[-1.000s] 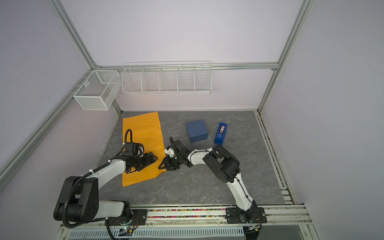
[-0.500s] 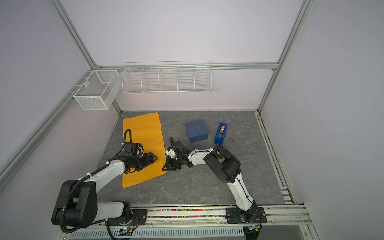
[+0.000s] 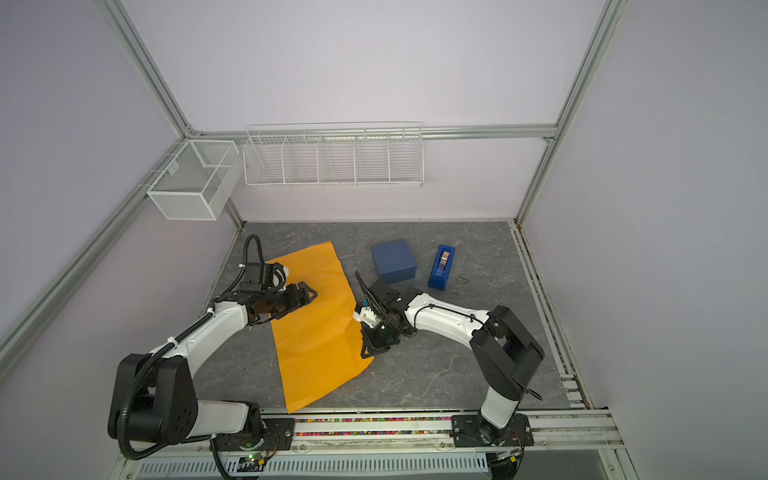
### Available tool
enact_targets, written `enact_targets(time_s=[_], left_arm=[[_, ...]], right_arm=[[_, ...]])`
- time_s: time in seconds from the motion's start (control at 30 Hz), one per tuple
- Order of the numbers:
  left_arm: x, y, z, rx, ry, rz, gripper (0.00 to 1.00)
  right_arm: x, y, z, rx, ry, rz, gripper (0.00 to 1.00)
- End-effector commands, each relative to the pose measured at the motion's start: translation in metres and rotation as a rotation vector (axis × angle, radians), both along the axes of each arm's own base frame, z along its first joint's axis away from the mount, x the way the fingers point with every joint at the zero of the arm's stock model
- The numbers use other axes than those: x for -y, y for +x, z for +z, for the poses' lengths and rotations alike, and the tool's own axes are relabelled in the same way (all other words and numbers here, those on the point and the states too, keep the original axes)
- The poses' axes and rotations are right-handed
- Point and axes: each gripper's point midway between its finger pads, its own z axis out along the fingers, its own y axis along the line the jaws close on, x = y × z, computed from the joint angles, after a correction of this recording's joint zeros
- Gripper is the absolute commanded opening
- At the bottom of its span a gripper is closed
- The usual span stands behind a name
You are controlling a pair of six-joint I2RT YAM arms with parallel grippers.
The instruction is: Wrap the gift box in paper
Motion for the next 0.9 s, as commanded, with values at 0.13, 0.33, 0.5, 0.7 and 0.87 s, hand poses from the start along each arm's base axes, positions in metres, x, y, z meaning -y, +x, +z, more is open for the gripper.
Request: enact_targets(time_s=[0.13,0.33,0.5,0.7,0.87], left_arm=[[0.040,0.018,-0.017,-0.061,-0.016,-0.124,0.84],[0.071,0.026,-0.041,-0.116,-0.065,-0.172,0.83],[0.079,0.018,-0.061,-0.174,-0.067,-0.191,0.82],[0.087,-0.008,-0.076,-0.233,-0.043,-0.222,0.82],[0.094,-0.036,-0.079,-0.262,-0.020,-0.238,0.82]], right_arm=[[0.108,-0.007,-0.008,0.044,-0.319,-0.011,0.07],[0.147,0.043,-0.009,0.157,-0.445,-0.138,0.07],[0.165,0.099,-0.013,0.219,-0.481,-0.240,0.07],[0.185,0.149,-0.018,0.246,-0.542,-0.269,0.07],[0.204,0.170,-0.020,0.235,-0.596,-0.266,0.07]])
